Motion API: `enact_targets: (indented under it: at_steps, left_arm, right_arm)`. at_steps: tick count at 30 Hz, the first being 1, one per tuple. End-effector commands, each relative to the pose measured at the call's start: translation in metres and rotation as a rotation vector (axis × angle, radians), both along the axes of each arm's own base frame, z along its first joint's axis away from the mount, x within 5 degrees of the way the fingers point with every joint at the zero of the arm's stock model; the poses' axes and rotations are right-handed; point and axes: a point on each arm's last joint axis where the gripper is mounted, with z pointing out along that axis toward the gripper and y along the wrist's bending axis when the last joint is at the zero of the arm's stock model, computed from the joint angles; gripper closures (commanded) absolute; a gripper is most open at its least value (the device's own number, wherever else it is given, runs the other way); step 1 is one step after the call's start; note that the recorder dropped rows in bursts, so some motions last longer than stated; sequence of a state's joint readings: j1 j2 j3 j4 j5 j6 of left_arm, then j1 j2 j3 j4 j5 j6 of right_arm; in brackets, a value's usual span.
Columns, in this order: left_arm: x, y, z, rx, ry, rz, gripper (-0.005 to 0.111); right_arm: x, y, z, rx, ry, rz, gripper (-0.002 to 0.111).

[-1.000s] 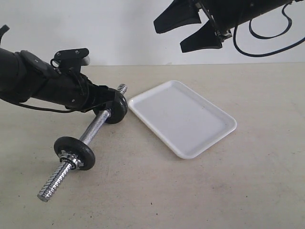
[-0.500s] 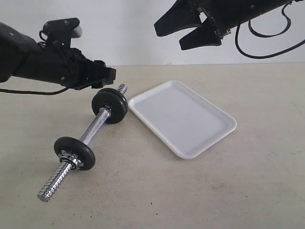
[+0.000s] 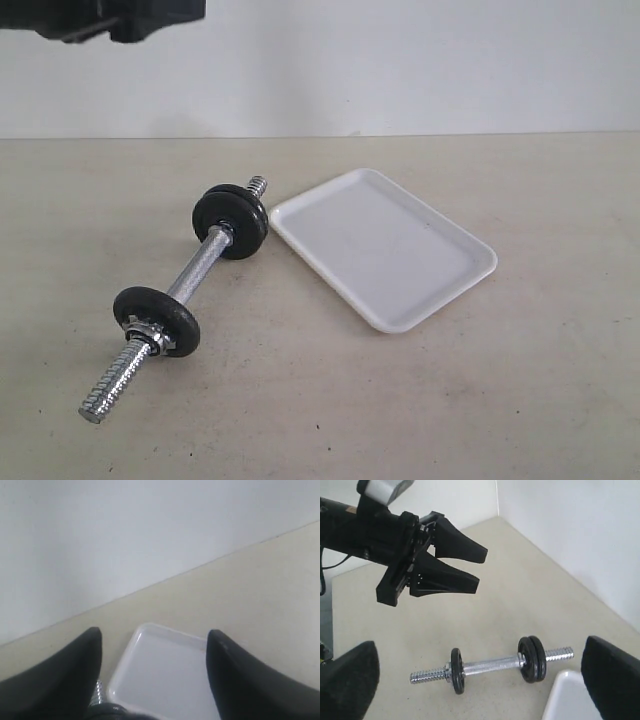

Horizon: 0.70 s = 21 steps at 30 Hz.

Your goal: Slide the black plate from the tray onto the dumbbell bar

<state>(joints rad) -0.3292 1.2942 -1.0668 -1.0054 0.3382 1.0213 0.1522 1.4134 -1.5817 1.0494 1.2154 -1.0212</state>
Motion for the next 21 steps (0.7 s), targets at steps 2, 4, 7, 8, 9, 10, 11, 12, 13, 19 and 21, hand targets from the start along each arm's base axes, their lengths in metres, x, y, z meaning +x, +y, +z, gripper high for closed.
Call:
enact_targets:
  at_steps: [2, 4, 7, 8, 9, 10, 11, 12, 13, 19, 21]
  left_arm:
    - [-0.039, 0.009, 0.040, -0.060, -0.115, -0.032, 0.049]
    - [-0.050, 0.012, 0.050, -0.072, -0.148, -0.040, 0.049]
    - [-0.063, 0.015, 0.058, -0.065, -0.183, -0.061, 0.049]
    - [-0.067, 0.015, 0.060, -0.069, -0.180, -0.074, 0.049]
    - [-0.070, 0.015, 0.061, -0.082, -0.170, -0.082, 0.049]
    - [-0.072, 0.015, 0.061, -0.090, -0.161, -0.091, 0.049]
    - [-0.076, 0.015, 0.062, -0.097, -0.154, -0.104, 0.049]
    - [-0.078, 0.015, 0.063, -0.106, -0.141, -0.114, 0.050]
    - [-0.080, 0.014, 0.063, -0.117, -0.129, -0.122, 0.052]
    - [-0.100, 0.013, 0.066, -0.128, -0.086, -0.209, 0.093]
    - [-0.107, 0.013, 0.067, -0.118, -0.078, -0.247, 0.102]
  right_arm:
    - [-0.065, -0.010, 0.045, 0.024, -0.188, 0.004, 0.003]
    - [-0.088, -0.014, 0.056, 0.034, -0.245, 0.003, 0.003]
    - [-0.118, -0.018, 0.069, 0.049, -0.308, -0.002, 0.003]
    - [-0.126, -0.020, 0.072, 0.056, -0.316, -0.005, 0.003]
    - [-0.135, -0.021, 0.075, 0.056, -0.335, -0.010, 0.003]
    - [-0.141, -0.022, 0.077, 0.056, -0.348, -0.013, 0.003]
    - [-0.148, -0.024, 0.079, 0.064, -0.346, -0.021, 0.004]
    - [-0.154, -0.025, 0.080, 0.073, -0.330, -0.035, 0.005]
    - [-0.159, -0.026, 0.081, 0.085, -0.308, -0.050, 0.007]
    - [-0.192, -0.031, 0.088, 0.131, -0.303, -0.079, 0.089]
    - [-0.201, -0.033, 0.090, 0.147, -0.299, -0.085, 0.105]
